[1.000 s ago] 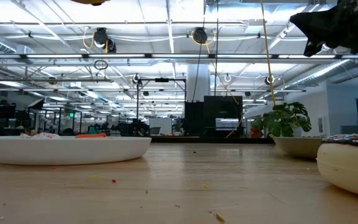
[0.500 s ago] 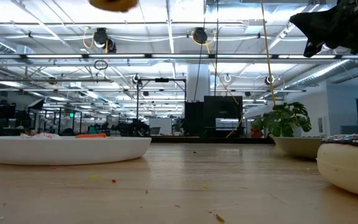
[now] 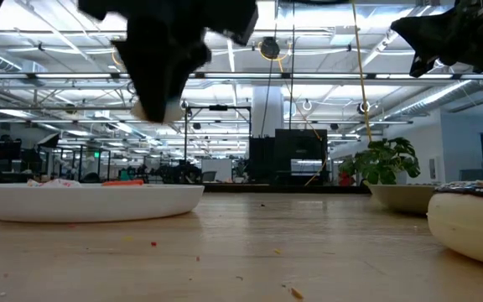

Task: Pick & Place donuts
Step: Put the small blue donut on the white plate

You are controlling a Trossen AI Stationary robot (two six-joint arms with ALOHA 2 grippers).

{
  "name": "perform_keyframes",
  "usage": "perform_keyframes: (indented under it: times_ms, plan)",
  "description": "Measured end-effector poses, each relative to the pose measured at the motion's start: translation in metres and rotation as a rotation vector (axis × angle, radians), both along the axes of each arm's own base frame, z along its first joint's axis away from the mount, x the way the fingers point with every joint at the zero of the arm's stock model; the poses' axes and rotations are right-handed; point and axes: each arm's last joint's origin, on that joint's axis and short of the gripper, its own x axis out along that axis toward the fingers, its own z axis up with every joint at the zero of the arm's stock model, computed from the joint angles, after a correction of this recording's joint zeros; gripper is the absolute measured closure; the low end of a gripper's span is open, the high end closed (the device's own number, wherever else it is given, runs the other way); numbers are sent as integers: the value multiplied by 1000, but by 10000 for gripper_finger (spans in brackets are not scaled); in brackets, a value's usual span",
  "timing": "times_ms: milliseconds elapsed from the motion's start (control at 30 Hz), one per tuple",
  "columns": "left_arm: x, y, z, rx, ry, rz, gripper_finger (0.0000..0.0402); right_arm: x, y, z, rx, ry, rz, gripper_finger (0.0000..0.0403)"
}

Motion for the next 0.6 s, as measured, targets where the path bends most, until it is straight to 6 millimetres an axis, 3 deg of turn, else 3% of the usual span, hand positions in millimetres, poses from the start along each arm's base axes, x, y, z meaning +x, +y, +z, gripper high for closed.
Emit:
perform_keyframes:
  times_ms: [200,433,600]
  plan:
    - [-12,-7,-15,-105,-59,18,266,0,0,0,0,-1,0,403]
    - [-53,-12,-4,-88,-190,103,266,0,0,0,0,-4,0,403]
    - [-67,0,-5,-142,-299,253,266,0,0,0,0,-3,-1,403]
